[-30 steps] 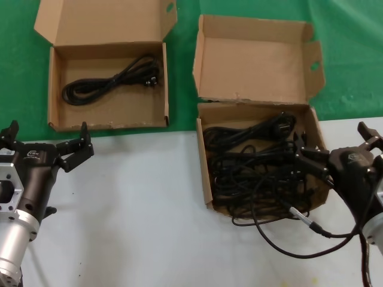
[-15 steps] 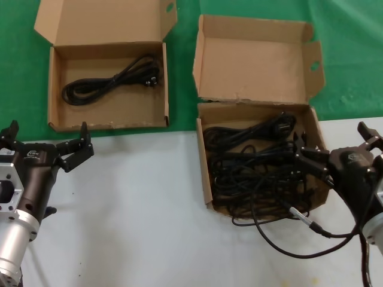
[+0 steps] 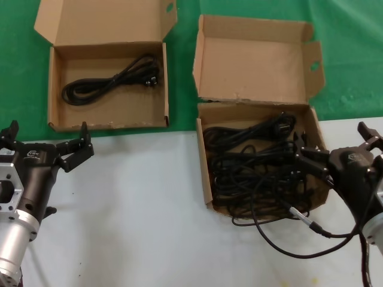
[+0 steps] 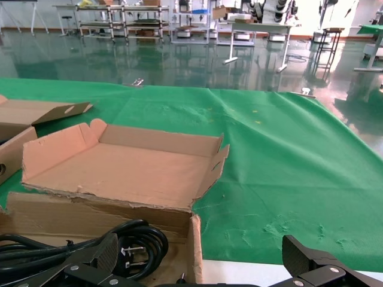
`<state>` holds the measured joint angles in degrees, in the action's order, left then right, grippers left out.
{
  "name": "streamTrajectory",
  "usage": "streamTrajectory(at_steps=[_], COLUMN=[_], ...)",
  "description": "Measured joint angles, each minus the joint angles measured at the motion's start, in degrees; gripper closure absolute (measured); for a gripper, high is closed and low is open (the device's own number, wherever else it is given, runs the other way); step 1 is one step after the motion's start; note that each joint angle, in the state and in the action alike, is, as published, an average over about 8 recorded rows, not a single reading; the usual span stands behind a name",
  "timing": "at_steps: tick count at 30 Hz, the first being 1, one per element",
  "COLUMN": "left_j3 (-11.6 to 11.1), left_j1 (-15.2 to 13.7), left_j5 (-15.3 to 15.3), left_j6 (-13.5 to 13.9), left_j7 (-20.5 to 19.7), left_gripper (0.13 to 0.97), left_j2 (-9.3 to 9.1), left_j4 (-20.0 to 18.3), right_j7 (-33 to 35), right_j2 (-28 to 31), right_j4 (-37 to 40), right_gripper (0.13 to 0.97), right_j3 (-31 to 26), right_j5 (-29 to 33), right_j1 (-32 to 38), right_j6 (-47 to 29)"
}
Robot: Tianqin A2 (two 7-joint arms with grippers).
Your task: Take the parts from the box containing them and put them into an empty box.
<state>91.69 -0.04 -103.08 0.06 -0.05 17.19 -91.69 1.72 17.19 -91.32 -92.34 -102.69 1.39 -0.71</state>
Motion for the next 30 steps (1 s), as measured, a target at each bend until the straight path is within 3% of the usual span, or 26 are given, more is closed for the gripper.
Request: streamTrajectory(at_steps=[30], left_j3=[0.00], left_j1=[0.00], left_j5=[0.00], left_j6=[0.00], left_j7=[0.00], left_gripper=[0.132], left_j2=[0.00], left_j4=[0.00], right_j7=[0.00], right_j2=[0.00], right_j4=[0.00], right_gripper=[0.129], right_j3=[0.00], right_j5=[0.00], right_j1=[0.00], right_j6=[0.00])
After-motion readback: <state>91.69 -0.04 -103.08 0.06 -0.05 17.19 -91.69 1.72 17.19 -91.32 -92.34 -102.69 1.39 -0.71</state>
